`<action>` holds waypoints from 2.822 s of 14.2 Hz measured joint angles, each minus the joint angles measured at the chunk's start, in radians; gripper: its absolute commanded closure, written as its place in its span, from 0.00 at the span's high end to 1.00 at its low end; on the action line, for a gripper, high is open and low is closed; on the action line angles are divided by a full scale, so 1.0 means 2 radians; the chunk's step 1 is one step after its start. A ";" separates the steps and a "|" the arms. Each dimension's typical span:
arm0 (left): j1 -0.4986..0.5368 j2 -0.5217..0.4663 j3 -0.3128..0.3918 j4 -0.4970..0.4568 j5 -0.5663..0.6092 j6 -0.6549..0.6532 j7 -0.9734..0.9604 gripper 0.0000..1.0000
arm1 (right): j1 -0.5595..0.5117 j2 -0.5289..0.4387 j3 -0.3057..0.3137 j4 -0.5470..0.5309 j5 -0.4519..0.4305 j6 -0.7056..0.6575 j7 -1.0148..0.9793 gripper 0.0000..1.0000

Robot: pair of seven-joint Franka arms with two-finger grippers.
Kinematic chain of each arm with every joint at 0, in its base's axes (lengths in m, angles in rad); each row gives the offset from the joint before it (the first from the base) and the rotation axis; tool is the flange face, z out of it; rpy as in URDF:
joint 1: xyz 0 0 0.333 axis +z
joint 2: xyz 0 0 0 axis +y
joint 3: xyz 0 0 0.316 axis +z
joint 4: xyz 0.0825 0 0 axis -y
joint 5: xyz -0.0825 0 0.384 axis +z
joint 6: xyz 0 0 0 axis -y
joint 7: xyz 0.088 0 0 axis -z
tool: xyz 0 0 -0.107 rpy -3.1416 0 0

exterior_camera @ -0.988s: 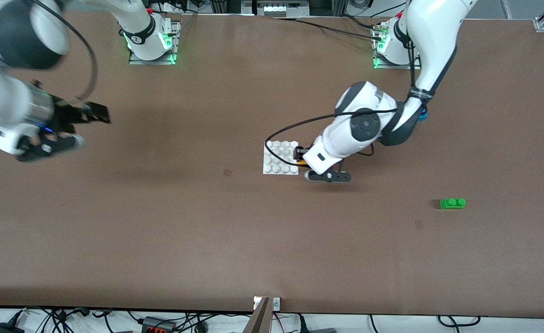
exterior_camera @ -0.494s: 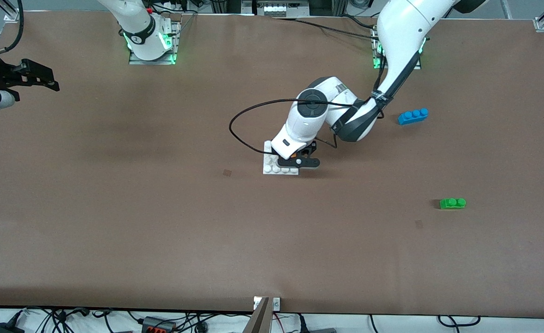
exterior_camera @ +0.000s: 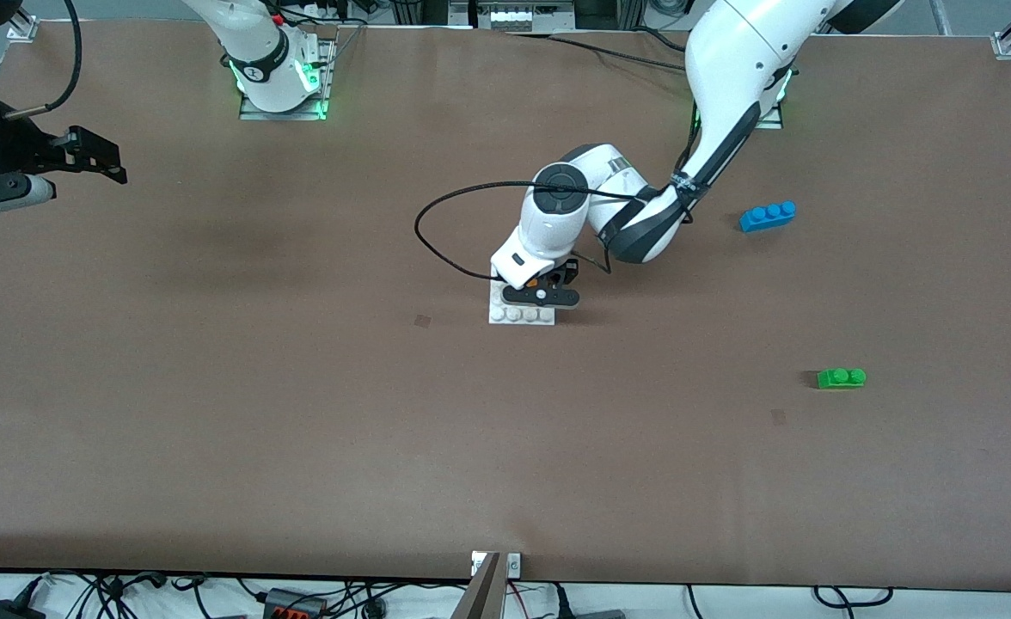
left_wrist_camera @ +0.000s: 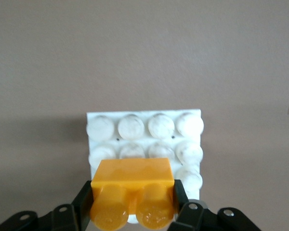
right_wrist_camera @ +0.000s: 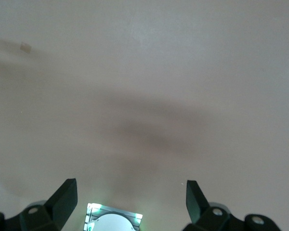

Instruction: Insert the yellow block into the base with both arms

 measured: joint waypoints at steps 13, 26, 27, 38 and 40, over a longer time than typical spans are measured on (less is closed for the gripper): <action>-0.005 0.012 0.000 0.000 0.033 0.000 -0.006 0.61 | -0.005 0.013 -0.017 0.039 -0.003 0.044 0.012 1.00; -0.010 0.012 0.000 0.000 0.046 0.000 -0.020 0.59 | -0.004 0.014 -0.013 0.041 0.009 0.043 0.105 1.00; -0.010 0.012 0.000 0.000 0.047 0.000 -0.023 0.58 | -0.004 0.014 -0.013 0.041 0.009 0.043 0.105 1.00; -0.010 0.015 -0.010 0.002 0.047 -0.011 -0.033 0.57 | -0.004 0.014 -0.013 0.042 0.009 0.043 0.105 1.00; -0.011 0.018 -0.012 0.002 0.047 -0.013 -0.033 0.57 | -0.004 0.014 -0.013 0.042 0.009 0.043 0.105 1.00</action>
